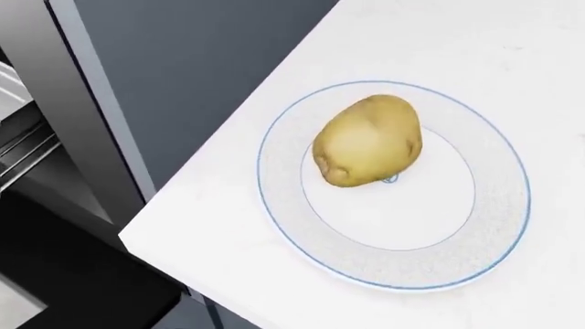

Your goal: Pick the potato from the oven and place it on the plate on the counter.

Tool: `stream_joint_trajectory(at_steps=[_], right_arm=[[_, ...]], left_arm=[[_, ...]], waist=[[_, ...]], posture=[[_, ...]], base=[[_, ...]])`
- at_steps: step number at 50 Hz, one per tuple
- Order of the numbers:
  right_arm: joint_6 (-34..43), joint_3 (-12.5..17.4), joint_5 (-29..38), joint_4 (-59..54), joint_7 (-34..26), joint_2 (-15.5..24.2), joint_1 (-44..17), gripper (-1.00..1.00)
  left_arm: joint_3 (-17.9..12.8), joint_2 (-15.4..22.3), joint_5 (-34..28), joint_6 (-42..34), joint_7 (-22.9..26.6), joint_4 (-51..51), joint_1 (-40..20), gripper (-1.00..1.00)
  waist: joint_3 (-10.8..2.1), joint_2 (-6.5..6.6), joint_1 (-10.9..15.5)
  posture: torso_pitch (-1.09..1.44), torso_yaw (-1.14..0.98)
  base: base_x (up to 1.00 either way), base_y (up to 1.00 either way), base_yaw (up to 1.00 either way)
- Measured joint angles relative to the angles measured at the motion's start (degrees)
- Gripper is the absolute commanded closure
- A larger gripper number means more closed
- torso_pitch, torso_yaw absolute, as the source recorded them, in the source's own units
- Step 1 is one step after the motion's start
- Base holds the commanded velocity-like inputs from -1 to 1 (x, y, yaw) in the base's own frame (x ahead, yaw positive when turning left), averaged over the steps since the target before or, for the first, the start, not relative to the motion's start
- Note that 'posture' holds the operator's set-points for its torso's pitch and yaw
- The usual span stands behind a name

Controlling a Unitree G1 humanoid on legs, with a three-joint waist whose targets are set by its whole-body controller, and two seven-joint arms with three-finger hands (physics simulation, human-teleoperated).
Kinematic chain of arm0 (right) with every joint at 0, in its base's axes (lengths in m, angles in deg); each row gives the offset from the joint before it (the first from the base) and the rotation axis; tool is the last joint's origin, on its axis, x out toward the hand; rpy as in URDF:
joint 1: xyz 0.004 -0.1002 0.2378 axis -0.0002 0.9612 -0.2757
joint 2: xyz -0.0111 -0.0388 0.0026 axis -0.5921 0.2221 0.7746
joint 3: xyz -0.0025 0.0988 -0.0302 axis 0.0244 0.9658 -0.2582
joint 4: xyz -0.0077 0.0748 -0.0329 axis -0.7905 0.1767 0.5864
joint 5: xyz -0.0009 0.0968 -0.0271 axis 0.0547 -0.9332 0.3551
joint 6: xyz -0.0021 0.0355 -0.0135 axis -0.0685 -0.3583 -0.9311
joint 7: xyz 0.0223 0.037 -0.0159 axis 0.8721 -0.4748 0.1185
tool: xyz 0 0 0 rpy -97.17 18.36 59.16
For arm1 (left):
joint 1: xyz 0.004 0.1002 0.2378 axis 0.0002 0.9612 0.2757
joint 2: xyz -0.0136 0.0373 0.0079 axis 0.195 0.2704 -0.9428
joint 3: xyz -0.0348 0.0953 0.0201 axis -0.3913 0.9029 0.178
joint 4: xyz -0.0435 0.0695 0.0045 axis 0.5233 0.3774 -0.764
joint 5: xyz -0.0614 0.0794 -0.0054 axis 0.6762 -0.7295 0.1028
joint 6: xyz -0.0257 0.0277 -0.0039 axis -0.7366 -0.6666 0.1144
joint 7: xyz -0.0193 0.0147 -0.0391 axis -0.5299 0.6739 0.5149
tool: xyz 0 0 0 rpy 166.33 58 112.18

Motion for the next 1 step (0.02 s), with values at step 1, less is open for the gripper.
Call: stream_joint_trajectory(at_steps=[1], right_arm=[[-0.31,2.13,-0.91,-0.06,-0.18,-0.06,1.22,-0.80]], left_arm=[[-0.63,0.26,0.61,0.15,-0.26,-0.06,0.33,-1.00]], waist=[[0.05,-0.04,-0.01]], posture=[[0.00,0.00]], base=[[0.00,0.00,0.00]])
